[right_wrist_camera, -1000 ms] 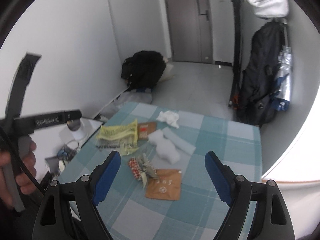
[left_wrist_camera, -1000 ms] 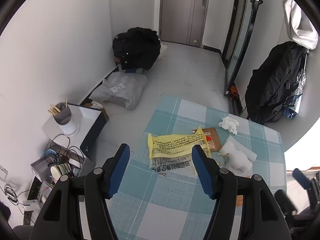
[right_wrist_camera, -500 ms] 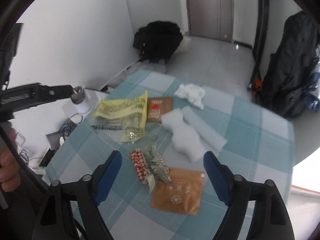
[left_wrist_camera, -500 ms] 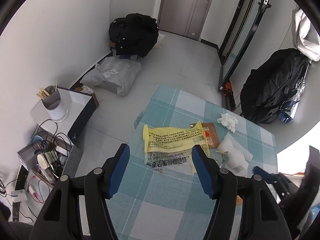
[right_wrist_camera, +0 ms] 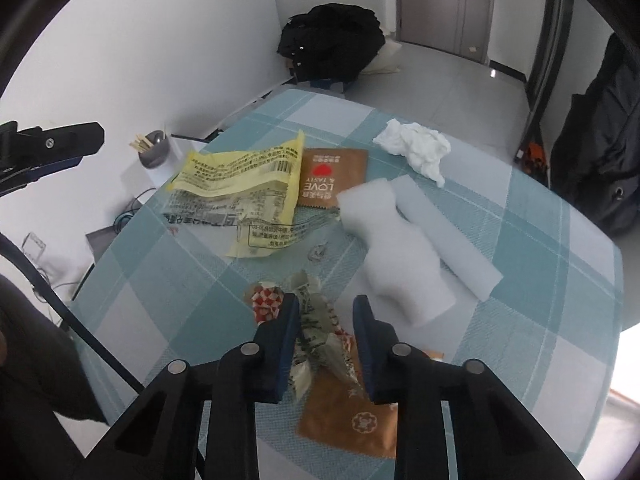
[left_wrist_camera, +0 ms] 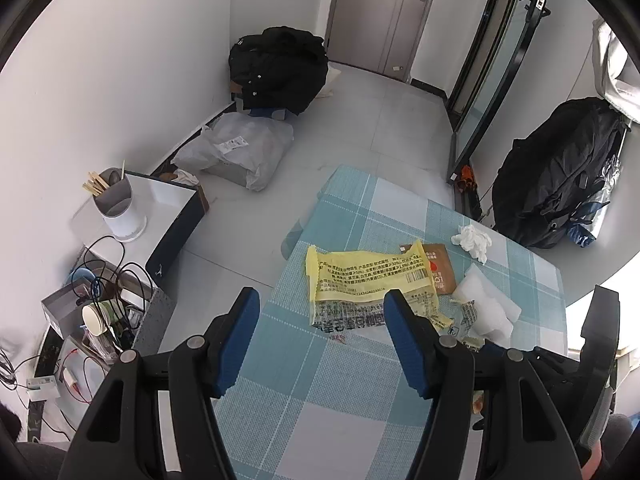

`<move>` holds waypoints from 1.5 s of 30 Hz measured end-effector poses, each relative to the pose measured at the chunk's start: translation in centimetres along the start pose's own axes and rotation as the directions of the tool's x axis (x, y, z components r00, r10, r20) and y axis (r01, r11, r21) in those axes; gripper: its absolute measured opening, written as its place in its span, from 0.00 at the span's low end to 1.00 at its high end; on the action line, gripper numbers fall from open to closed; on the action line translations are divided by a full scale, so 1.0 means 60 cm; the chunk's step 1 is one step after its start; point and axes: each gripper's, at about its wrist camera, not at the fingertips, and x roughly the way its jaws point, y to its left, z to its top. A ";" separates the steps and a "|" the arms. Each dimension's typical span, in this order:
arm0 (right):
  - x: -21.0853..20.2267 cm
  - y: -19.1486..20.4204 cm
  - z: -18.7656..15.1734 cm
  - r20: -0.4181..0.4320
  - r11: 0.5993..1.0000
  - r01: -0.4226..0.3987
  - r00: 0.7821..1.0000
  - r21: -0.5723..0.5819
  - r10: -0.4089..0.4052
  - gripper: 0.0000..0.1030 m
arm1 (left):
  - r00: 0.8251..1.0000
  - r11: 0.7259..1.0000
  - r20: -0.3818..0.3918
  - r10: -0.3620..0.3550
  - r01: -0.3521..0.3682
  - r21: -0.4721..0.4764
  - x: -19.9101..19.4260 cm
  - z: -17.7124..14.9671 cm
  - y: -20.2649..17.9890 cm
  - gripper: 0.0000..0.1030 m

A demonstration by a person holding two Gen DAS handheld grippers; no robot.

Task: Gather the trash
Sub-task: 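Grasp the red-and-white candy wrapper with the right gripper, then lower the left gripper onto the red-and-white wrapper and close it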

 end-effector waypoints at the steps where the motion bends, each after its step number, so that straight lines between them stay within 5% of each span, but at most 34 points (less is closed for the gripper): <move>1: 0.000 0.000 -0.001 -0.001 1.000 -0.006 1.000 -0.001 0.006 0.20 | 1.000 1.000 0.003 0.000 0.000 -0.006 -0.002 0.000 0.001 0.59; 13: -0.015 -0.002 -0.010 -0.012 1.000 -0.008 1.000 0.006 0.008 0.16 | 1.000 1.000 -0.001 -0.018 0.018 -0.004 0.000 -0.004 -0.002 0.59; 26: -0.082 -0.032 -0.032 0.066 0.996 -0.033 0.997 0.083 0.027 0.15 | 0.991 0.996 -0.096 -0.094 0.094 -0.010 0.035 -0.028 -0.020 0.59; 34: -0.127 -0.055 -0.070 0.106 0.993 -0.025 0.994 0.111 0.013 0.15 | 0.969 0.986 -0.205 -0.135 0.152 0.068 0.063 -0.059 -0.070 0.59; 39: -0.147 -0.078 -0.089 0.120 0.990 -0.022 0.993 0.137 0.005 0.15 | 0.925 0.965 -0.310 -0.221 0.254 0.068 0.086 -0.078 -0.111 0.59; 45: -0.155 -0.113 -0.108 0.130 0.983 -0.004 0.991 0.182 -0.020 0.15 | 0.936 0.965 -0.308 -0.169 0.221 0.141 0.097 -0.075 -0.153 0.59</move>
